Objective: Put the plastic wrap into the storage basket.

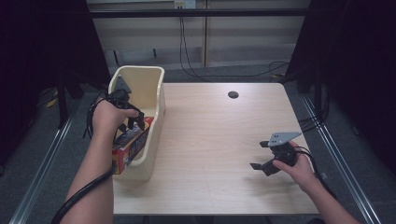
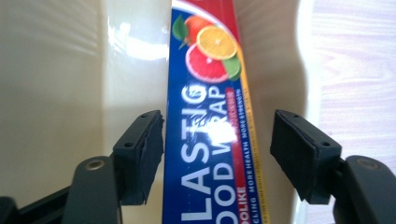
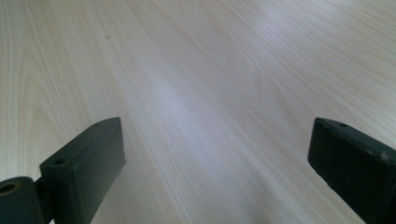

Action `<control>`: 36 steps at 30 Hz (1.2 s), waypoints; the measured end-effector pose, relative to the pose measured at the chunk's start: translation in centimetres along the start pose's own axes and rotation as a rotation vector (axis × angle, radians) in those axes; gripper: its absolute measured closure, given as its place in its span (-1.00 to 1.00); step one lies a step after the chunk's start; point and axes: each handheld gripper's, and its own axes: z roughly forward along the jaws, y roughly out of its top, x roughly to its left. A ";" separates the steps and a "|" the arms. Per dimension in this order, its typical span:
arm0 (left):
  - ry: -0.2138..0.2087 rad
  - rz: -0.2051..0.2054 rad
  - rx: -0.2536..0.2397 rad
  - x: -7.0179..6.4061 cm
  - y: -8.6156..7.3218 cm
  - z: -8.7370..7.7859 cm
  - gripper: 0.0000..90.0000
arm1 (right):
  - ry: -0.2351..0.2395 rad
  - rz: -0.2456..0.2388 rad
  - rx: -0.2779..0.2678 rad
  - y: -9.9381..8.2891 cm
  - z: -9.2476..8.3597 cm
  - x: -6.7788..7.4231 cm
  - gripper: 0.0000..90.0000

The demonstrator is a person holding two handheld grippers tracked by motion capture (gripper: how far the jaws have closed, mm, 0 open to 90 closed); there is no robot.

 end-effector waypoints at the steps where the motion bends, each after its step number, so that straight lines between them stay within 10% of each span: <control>1: 0.003 0.002 -0.002 -0.2 0.0 -0.1 -0.30 | 0.001 0.000 0.000 0.0 0.0 0.0 -0.92; 14: -0.044 0.086 -0.112 -2.1 0.6 -2.2 -0.65 | -0.003 0.006 -0.004 0.0 -0.2 -0.1 -0.92; 36: -0.129 0.244 -0.132 -6.7 0.1 -1.7 -0.73 | -0.007 0.002 -0.011 -0.1 -0.5 0.0 -0.92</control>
